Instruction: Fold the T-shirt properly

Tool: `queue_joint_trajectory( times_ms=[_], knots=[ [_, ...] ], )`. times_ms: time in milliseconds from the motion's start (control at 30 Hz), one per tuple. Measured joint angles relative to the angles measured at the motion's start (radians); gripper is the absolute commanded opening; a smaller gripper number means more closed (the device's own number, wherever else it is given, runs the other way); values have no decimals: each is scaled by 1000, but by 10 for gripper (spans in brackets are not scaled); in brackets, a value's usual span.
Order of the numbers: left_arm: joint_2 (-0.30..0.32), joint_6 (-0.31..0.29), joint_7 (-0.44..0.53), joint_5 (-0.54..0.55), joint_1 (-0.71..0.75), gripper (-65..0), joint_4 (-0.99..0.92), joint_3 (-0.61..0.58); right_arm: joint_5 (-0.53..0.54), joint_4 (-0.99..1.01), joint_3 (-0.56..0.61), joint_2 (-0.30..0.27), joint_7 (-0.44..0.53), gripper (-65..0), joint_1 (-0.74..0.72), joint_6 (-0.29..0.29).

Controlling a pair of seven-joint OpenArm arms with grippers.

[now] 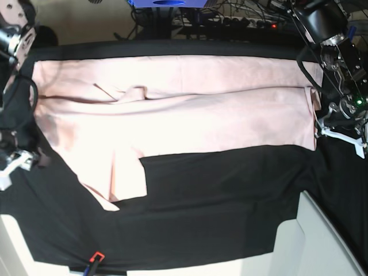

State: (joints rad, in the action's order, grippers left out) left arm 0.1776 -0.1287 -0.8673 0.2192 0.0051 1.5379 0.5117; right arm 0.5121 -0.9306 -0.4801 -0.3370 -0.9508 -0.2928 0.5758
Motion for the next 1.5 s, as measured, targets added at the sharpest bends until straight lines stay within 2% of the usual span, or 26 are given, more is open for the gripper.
queue_joint_trajectory(
  times_ms=[67,167,300,600,800,867,1033,1233,1267,1433,1500],
  knots=[
    [0,0,7,-1,-2,-270,0,1,-6,113,40,-13,46,-183,-32,-7],
    [21,-3,1,8,6,-270,-15,-4,-3,229,72,-34,126,-181,-52,-7],
    [40,6,6,-6,3,-270,-74,13,-3,300,115,-39,171,-181,-75,-8],
    [50,0,7,9,0,-270,-101,5,0,333,116,8,175,-181,-79,-7],
    [50,0,7,9,0,-270,-101,5,0,333,116,17,176,-184,-81,-8],
    [50,0,7,3,0,-270,-101,6,1,333,116,23,176,-223,-84,-8],
    [50,0,7,2,0,-270,-101,2,0,333,116,21,176,-451,-84,-8],
    [50,0,5,2,-21,-269,-107,1,1,333,116,22,176,-634,-96,-8],
    [50,-1,8,3,-24,-269,-107,0,0,333,116,22,176,-650,-98,-8],
    [49,0,1,1,-52,-265,-118,1,0,333,116,23,176,-649,-98,-8],
    [50,0,8,9,-73,-210,-147,0,3,333,116,24,176,-649,-98,-8]
  ],
)
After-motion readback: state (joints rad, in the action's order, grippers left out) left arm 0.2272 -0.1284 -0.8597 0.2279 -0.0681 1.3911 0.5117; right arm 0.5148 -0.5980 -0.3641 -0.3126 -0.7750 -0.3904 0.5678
